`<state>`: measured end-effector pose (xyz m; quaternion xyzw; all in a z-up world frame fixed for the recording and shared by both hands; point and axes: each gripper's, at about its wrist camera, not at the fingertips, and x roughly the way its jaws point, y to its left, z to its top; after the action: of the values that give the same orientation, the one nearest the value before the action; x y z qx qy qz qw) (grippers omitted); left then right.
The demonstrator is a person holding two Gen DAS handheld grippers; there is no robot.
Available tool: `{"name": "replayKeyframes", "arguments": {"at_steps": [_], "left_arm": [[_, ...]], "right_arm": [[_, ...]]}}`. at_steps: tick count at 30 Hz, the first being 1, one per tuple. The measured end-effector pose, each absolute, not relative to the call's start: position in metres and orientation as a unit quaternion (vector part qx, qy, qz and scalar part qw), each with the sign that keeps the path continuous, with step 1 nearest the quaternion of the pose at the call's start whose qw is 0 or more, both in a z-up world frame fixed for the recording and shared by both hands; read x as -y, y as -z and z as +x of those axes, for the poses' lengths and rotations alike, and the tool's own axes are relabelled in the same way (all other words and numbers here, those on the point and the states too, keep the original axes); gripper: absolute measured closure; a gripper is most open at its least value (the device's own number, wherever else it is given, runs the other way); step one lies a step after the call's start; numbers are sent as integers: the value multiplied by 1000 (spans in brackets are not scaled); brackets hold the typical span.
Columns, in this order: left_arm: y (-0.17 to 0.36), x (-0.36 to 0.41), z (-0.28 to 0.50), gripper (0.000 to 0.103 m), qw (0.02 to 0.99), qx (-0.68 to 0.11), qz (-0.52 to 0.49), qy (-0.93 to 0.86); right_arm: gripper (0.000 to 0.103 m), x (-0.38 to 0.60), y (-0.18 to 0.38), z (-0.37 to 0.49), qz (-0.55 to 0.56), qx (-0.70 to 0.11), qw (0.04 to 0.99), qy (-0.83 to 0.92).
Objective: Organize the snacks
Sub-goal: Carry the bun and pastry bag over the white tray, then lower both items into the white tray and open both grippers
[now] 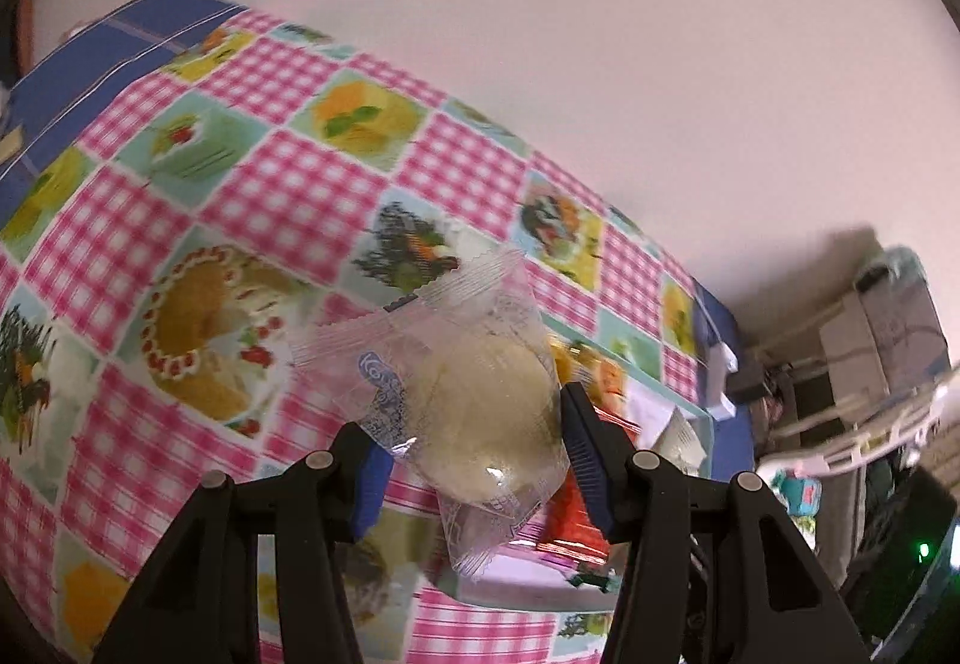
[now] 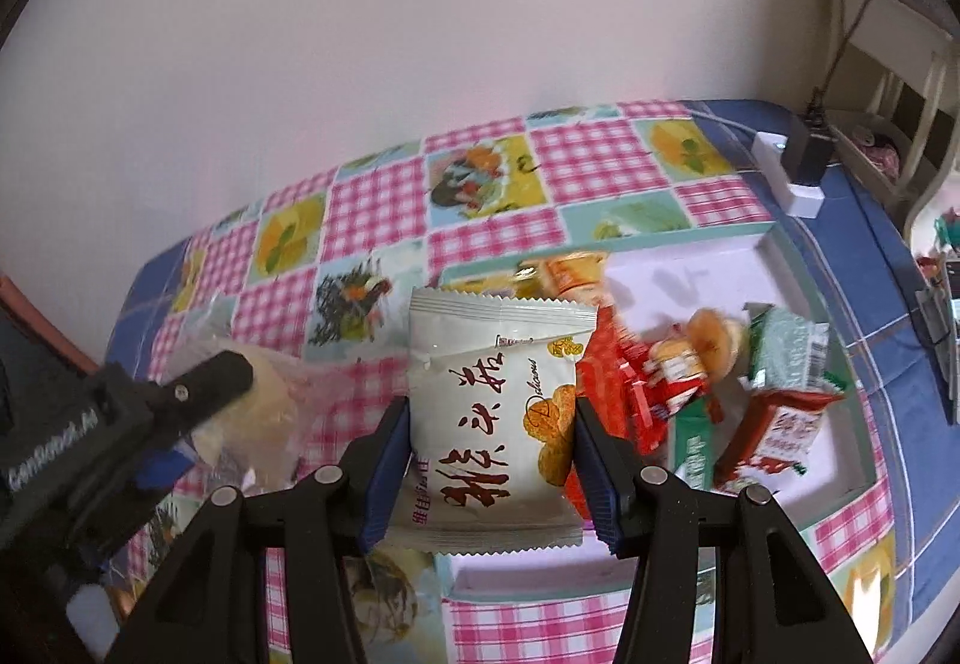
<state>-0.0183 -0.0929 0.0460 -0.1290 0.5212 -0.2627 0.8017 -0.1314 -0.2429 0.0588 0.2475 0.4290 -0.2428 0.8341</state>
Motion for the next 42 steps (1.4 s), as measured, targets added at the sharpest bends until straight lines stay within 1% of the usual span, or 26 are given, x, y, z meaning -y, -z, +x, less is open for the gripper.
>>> {"name": "replayKeyframes", "arguments": {"at_steps": [7, 14, 20, 27, 42], "left_arm": [[-48, 127, -35, 48, 790, -519, -94, 312], [-25, 155, -40, 48, 769, -547, -67, 323], [-6, 166, -39, 48, 764, -560, -44, 317], [13, 182, -43, 48, 748, -577, -39, 325], [26, 211, -52, 48, 720, -589, -48, 363]], "right_arm": [[48, 288, -55, -158, 284, -417, 813, 290], [48, 323, -42, -184, 314, -416, 789, 326], [48, 335, -23, -189, 333, -431, 771, 330], [48, 342, -15, -193, 341, -437, 764, 330], [48, 362, 13, -205, 374, -448, 734, 347]]}}
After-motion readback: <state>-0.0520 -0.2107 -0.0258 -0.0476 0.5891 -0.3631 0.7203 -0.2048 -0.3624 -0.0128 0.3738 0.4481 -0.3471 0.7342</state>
